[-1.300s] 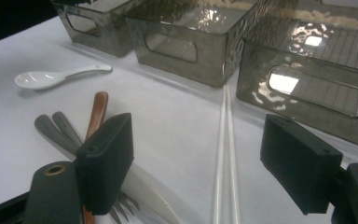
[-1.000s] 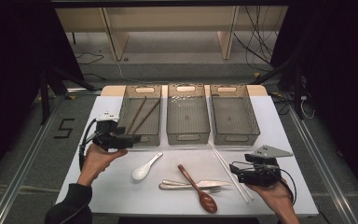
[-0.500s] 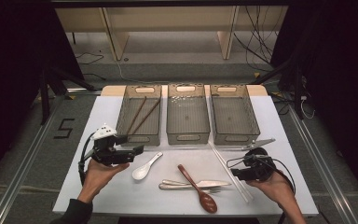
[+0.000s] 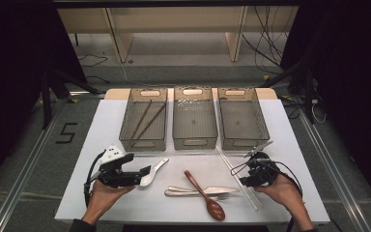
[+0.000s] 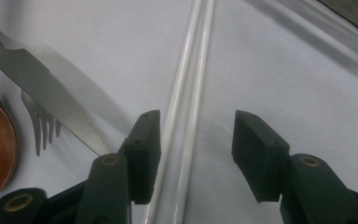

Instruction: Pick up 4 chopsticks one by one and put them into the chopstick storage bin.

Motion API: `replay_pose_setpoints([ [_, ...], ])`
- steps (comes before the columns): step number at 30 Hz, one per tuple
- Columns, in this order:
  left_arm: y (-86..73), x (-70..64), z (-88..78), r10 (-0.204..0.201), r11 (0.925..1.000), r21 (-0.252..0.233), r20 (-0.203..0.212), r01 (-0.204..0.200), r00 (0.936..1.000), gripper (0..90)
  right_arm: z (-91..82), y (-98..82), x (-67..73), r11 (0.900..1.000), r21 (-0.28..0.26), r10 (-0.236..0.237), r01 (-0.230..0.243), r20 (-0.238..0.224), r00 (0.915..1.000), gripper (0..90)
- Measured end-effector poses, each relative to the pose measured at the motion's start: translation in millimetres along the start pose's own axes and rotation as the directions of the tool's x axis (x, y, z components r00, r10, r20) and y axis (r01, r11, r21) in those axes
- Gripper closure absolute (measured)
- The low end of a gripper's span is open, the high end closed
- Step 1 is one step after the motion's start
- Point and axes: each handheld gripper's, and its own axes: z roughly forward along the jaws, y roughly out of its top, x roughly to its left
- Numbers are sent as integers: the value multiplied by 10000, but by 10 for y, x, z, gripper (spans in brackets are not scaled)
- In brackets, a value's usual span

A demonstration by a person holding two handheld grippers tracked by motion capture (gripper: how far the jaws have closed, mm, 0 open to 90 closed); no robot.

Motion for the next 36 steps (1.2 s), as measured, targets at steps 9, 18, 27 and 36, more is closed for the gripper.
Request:
replay_pose_setpoints([
  [9,-97,-23,-19,166,9999,13,-48,-166,9999,172,72,19,19,9971,734,-198,176,290,9994,599],
  [18,-125,-38,-35,364,9993,-125,-104,-366,9993,171,103,21,20,9911,1324,-134,117,120,9998,680],
  [27,-130,-57,-21,544,9985,-25,-116,-545,9984,170,152,26,23,9836,1801,-131,108,116,9998,733],
  [36,-133,-62,-20,607,9981,-36,-131,-608,9981,170,168,67,-1,9757,2189,24,-92,313,9995,817],
])
